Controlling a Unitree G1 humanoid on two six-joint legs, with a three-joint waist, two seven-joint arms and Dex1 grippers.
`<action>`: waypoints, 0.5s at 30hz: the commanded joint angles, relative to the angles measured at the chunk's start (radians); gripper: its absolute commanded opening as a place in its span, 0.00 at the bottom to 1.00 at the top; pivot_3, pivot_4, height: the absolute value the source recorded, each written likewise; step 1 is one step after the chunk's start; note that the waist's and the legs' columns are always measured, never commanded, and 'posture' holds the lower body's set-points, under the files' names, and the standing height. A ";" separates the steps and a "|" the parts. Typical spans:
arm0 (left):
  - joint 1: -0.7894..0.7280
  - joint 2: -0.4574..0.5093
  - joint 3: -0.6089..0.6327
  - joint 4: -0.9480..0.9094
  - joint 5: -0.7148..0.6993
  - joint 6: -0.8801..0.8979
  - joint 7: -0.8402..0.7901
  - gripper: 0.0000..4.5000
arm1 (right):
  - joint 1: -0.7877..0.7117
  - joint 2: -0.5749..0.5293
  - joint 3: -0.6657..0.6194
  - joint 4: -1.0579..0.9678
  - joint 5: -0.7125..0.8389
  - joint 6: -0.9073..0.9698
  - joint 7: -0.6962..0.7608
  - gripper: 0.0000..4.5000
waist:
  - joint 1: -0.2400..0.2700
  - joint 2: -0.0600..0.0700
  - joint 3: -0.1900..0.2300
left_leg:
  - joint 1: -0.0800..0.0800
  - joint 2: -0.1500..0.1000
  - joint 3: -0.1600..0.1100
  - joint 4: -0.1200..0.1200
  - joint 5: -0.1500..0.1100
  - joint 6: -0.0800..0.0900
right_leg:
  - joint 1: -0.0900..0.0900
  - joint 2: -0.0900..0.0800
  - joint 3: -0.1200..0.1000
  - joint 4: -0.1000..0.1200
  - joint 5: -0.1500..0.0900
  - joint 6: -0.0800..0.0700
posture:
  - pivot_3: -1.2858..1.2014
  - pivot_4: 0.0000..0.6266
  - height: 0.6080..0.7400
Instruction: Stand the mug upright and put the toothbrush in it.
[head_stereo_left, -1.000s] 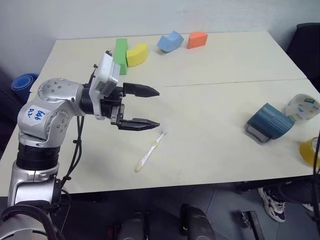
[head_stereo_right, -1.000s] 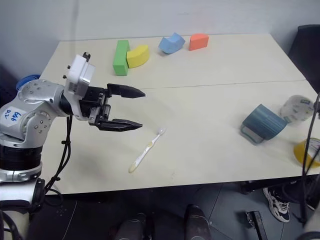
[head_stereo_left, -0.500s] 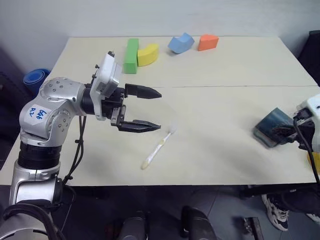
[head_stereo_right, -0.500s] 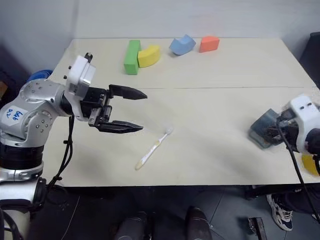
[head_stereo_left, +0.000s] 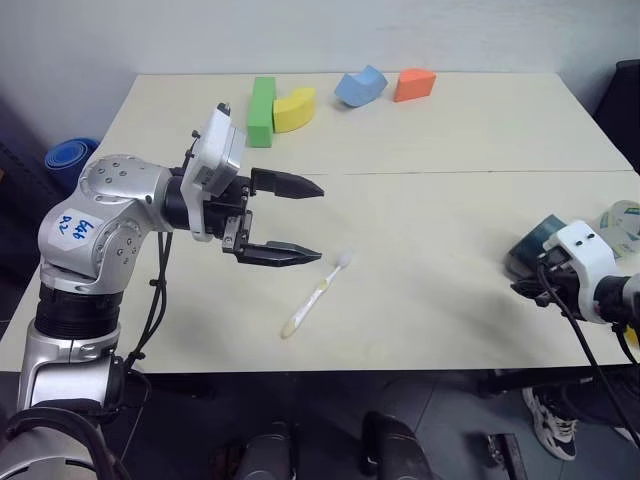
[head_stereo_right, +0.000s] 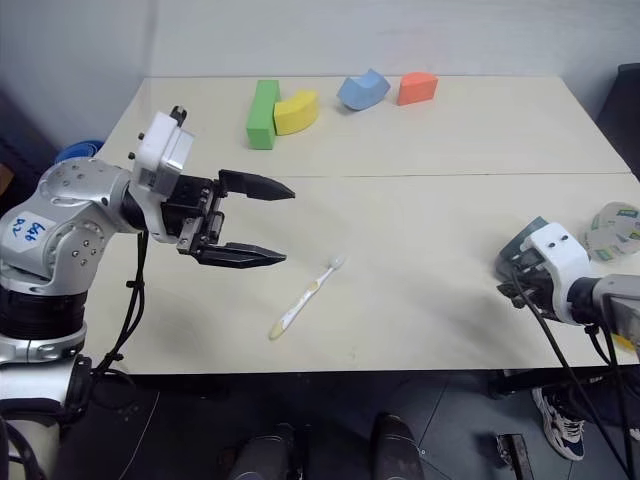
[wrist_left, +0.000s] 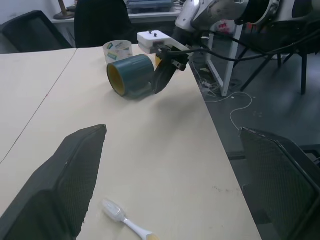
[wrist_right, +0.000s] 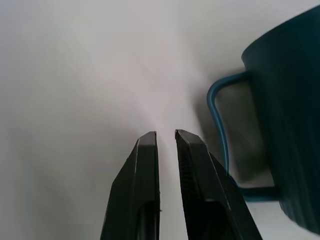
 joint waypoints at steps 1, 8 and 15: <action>-0.005 0.015 0.016 -0.044 -0.005 -0.007 0.003 1.00 | -0.023 -0.023 0.007 0.027 -0.041 -0.051 0.016 0.14 | 0.000 0.000 0.000 | 0.000 0.000 0.000 0.000 0.000 0.000 | 0.000 0.000 0.000 0.000 0.000 0.000 | 0.52 0.24 1.00; 0.008 0.019 0.025 -0.056 -0.006 -0.008 0.010 1.00 | -0.003 -0.067 -0.031 -0.023 -0.038 -0.034 0.060 0.41 | -0.001 0.000 0.000 | 0.000 0.000 0.000 0.000 0.000 0.000 | 0.000 0.000 0.000 0.000 0.000 0.000 | 0.52 0.24 1.00; 0.003 0.015 0.017 -0.039 0.005 -0.024 0.006 1.00 | -0.037 -0.054 -0.007 0.043 -0.072 -0.063 0.042 0.49 | -0.001 0.000 0.000 | 0.000 0.000 0.000 0.000 0.000 0.000 | 0.000 0.000 0.000 0.000 0.000 0.000 | 0.52 0.24 1.00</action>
